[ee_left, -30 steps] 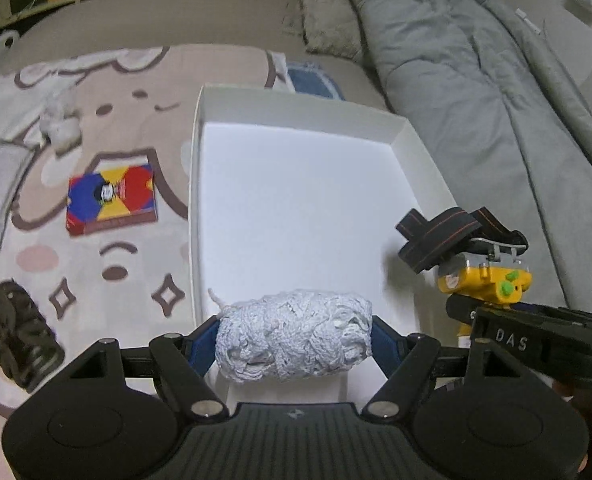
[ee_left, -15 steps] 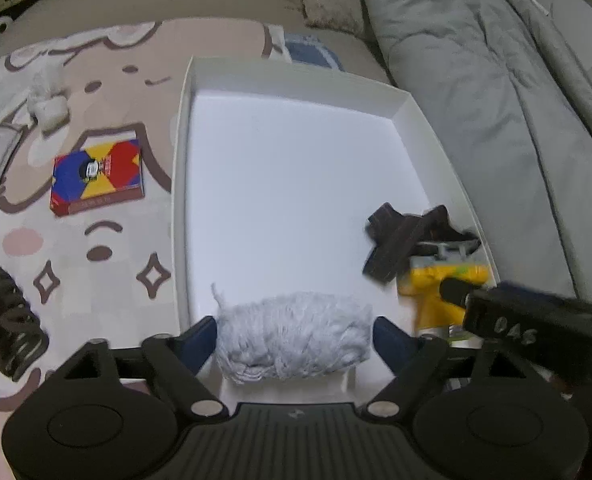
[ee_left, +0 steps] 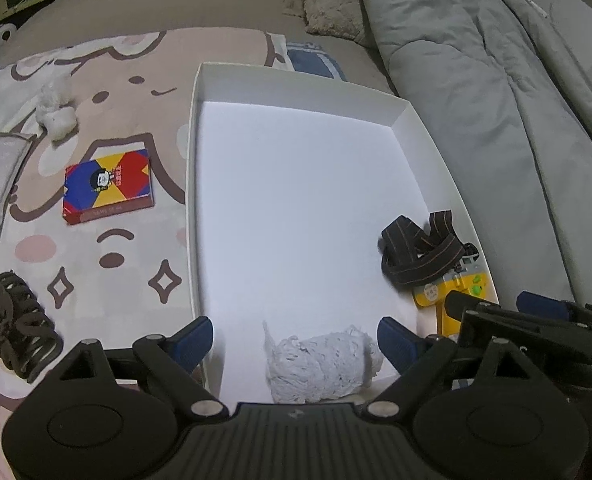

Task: Organize objects
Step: 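Lower the headlamp into the tray and open the right tool while the left tool releases the rope, then withdraw both tools from the tray back over the bed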

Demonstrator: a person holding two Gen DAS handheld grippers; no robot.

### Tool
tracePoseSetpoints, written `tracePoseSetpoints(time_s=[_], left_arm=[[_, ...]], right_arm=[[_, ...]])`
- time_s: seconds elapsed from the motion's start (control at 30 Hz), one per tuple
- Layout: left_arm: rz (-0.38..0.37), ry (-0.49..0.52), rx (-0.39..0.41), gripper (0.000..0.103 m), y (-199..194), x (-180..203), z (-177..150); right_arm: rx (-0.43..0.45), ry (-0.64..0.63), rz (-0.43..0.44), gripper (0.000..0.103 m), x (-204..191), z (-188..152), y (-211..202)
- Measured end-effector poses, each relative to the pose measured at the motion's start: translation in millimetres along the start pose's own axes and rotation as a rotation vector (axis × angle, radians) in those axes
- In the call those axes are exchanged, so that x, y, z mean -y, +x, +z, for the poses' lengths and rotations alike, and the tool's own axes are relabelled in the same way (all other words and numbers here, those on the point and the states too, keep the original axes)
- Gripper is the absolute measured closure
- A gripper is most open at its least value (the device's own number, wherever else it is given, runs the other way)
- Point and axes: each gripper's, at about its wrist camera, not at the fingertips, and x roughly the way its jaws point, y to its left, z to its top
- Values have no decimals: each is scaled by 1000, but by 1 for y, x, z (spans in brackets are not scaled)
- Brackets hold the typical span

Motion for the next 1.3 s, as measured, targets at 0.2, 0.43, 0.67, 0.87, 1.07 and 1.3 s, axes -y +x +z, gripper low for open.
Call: tracePoseSetpoints(time_s=[0.2, 0.43, 0.67, 0.87, 1.07, 1.3], left_arm=[[9, 14, 5, 14, -4, 1, 1], [17, 28, 14, 13, -10, 1, 4], [52, 48, 46, 7, -22, -3, 10], [74, 54, 72, 0, -31, -9, 12], [98, 54, 66, 0, -34, -16, 11], [113, 34, 68, 0, -37, -26, 12]], right_arm=[[12, 10, 9, 26, 0, 2, -2], [27, 36, 11, 26, 5, 3, -8], [58, 70, 28, 24, 9, 5, -16], [97, 62, 25, 19, 7, 7, -28], [146, 34, 19, 3, 4, 7, -40], [146, 15, -14, 0, 0, 7, -42]])
